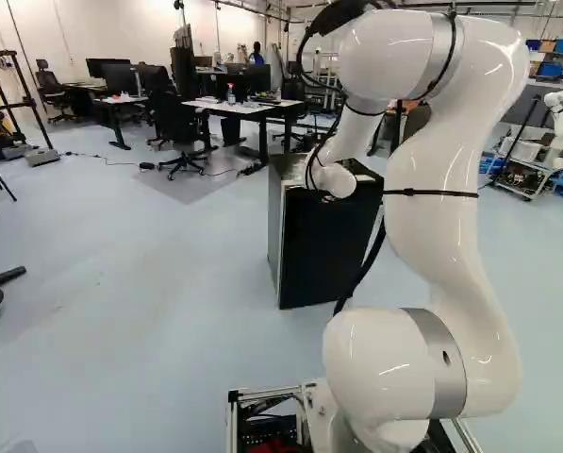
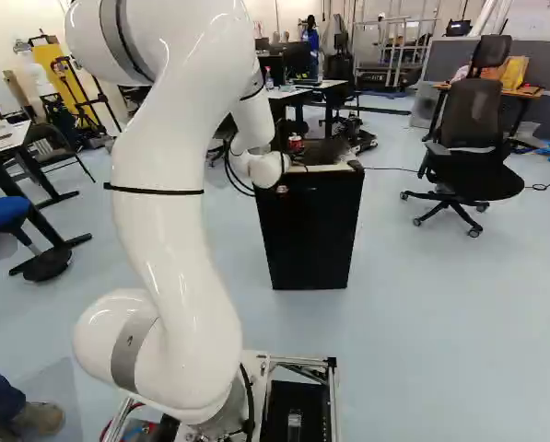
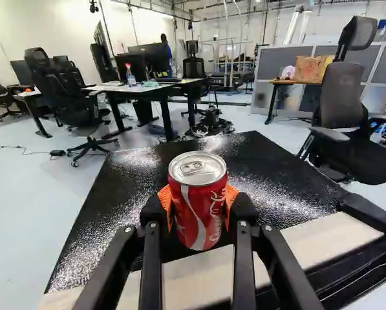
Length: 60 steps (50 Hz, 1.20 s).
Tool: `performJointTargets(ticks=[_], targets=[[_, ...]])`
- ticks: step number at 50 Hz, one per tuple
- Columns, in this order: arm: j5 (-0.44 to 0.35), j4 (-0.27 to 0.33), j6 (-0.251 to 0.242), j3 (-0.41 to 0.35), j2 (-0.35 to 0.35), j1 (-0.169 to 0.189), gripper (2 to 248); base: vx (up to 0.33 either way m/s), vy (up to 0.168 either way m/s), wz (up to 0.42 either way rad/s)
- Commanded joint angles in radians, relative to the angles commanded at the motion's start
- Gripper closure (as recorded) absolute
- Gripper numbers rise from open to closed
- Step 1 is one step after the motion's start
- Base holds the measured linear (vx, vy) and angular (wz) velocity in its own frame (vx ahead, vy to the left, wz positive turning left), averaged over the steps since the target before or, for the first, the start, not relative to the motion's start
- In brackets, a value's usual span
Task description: Grab a drink from the fridge
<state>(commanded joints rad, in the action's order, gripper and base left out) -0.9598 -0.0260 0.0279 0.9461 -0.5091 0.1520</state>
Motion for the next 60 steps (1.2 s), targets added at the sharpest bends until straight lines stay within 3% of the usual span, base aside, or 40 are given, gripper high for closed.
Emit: performJointTargets(ticks=[37, 60], targets=[[0.000, 0.000, 0.000, -0.005, 0.037, -0.001, 152, 0.000, 0.000, 0.000], [0.005, 0.002, -0.002, -0.054, 0.080, -0.009, 152, 0.000, 0.000, 0.000]])
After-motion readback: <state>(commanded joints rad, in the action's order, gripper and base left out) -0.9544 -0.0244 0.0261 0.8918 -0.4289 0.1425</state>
